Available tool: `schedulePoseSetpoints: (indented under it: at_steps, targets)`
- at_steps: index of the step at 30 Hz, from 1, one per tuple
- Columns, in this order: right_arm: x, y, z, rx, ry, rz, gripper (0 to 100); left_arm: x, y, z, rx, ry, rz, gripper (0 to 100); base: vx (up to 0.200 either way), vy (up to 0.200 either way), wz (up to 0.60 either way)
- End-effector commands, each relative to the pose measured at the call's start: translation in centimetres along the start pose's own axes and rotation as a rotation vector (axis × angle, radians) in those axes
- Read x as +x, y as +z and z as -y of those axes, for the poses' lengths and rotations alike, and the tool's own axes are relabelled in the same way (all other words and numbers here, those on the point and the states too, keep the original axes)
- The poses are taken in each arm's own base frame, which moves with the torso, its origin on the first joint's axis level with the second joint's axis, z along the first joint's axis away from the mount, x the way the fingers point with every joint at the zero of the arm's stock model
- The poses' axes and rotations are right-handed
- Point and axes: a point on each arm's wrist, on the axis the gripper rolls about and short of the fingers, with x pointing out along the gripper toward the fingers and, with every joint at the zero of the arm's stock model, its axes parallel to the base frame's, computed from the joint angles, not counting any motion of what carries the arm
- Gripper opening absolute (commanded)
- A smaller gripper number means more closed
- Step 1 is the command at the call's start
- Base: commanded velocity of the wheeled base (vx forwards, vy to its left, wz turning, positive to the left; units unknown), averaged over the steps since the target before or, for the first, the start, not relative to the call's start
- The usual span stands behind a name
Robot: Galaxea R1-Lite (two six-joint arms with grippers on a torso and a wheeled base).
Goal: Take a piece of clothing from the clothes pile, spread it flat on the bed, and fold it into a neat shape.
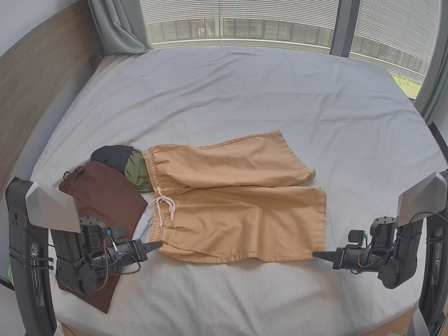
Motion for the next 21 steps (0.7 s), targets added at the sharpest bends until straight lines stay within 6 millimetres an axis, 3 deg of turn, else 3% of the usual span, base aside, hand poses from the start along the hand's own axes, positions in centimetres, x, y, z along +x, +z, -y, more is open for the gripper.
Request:
schedulePoseSetpoints:
  at_steps: [1,10,21]
  targets:
    - [-0.5,-0.5,0.0,0.008,-0.012,-0.014,0,-1.2,0.2,0.7,0.001,0.006,0.005,0,0.0,0.0,0.0]
    - [-1.0,-1.3,-0.3,0.003,-0.017,-0.049,0,-4.7,-0.6,1.9,-0.004,0.035,-0.018,0,0.0,0.0,0.0]
    - [-2.2,-2.5,-0.8,-0.003,-0.034,-0.095,0,-6.0,-2.4,1.9,0.056,0.065,-0.09,0,0.0,0.0,0.0]
